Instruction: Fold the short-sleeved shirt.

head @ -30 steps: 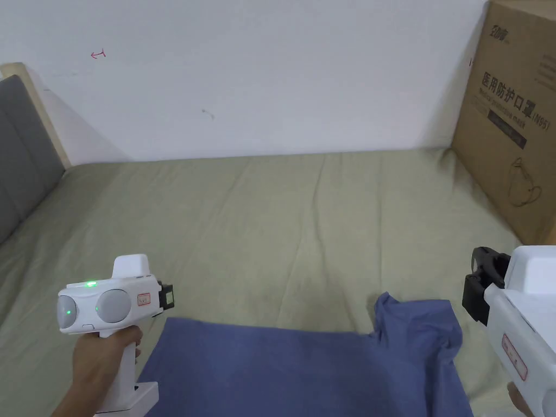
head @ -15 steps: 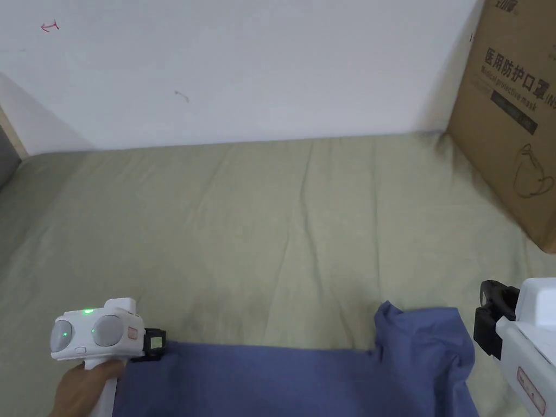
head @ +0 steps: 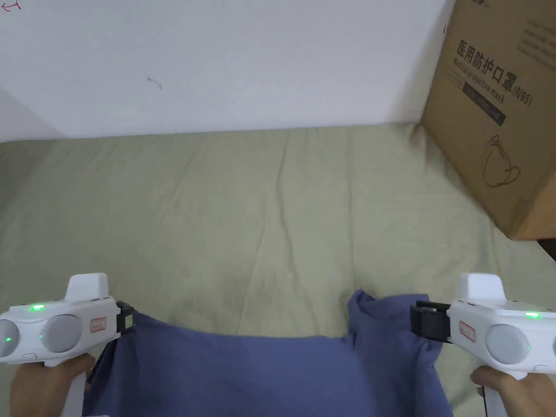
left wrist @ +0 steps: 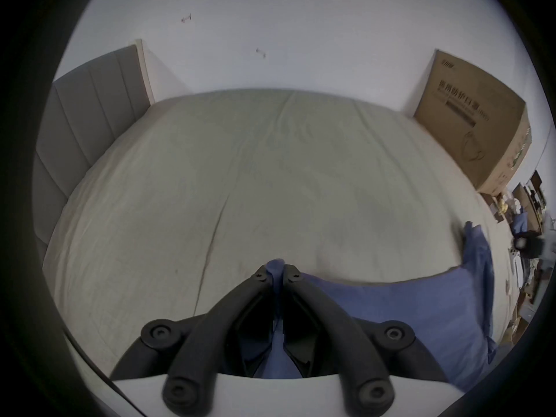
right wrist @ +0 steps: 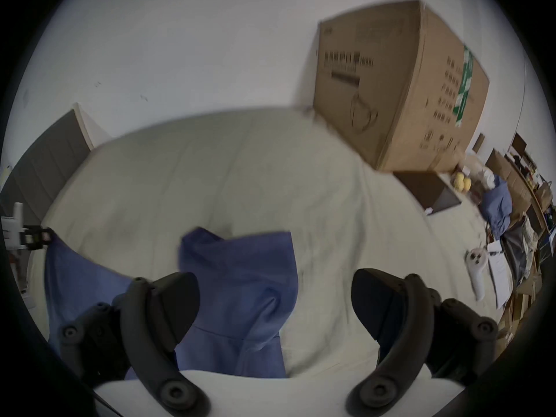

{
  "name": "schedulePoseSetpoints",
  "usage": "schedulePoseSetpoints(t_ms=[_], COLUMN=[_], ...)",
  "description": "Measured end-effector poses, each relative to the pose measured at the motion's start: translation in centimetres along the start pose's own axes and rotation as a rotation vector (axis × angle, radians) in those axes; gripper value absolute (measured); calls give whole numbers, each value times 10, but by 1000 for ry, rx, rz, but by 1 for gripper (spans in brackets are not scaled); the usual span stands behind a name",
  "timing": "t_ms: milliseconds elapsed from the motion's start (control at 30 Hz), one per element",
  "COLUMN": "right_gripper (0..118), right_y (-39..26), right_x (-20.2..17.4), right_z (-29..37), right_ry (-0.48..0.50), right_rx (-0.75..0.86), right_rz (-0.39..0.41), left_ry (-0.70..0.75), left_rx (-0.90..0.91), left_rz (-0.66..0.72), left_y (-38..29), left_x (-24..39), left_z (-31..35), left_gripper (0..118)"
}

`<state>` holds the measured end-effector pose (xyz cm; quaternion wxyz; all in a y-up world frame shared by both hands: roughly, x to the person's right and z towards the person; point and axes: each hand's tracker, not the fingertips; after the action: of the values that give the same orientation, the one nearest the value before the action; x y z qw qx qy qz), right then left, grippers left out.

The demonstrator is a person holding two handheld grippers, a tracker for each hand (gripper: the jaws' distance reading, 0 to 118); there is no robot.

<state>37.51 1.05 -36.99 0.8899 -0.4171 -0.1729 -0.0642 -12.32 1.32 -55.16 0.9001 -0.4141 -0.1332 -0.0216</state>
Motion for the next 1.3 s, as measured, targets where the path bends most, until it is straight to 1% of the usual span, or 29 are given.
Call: schedulePoseSetpoints(t_ms=[67,100,133,167,233,267,300,367,400,433,567,633,800,967,1033,1133,1200,1300], right_gripper=[104,102,102,100,88,76,60,39,14,2,1,1,1,1,1,1,1,1], right_y=[0,-5,-7,-9,-15,-18,-20,-25,-24,-23,-19,-13,8,45,66,97,119,149], right_x=[2,-3,-4,-6,-11,-13,-15,-20,-24,-28,-34,-28,-20,-16,-18,-24,-25,-25], right_z=[-28,-33,-41,-51,-62,-63,-65,-56,-49,-43,-5,18,85,149,172,208,227,252], right_ry=[-23,-33,-25,-27,-36,-34,-22,40,34,38,30,20,60,120,132,139,144,167], right_rx=[-80,-119,-142,-174,-225,-248,-242,-231,-211,-193,-111,-62,91,281,361,491,562,637], right_rz=[-14,-9,-16,-7,16,24,17,-7,-1,13,57,66,95,85,94,86,70,42], left_ry=[-6,-9,-12,-13,-17,-15,-15,-11,-9,-6,0,1,17,40,51,63,70,85], left_rx=[7,13,17,18,19,16,15,10,9,12,28,37,90,222,284,380,443,517], left_rz=[-4,-5,-2,-3,-1,0,2,13,23,35,88,112,151,142,134,132,132,116], left_y=[0,0,0,1,0,-1,-3,-6,-8,-11,-17,-18,-10,21,40,73,96,129], left_x=[-5,-6,-7,-7,-10,-11,-14,-18,-20,-18,-24,-28,-35,-37,-39,-36,-37,-42], left_z=[8,12,14,20,23,23,21,22,23,27,38,48,90,148,174,216,240,260], left_gripper=[2,2,2,2,2,2,2,2,2,2,2,2,2,2,2,2,2,2])
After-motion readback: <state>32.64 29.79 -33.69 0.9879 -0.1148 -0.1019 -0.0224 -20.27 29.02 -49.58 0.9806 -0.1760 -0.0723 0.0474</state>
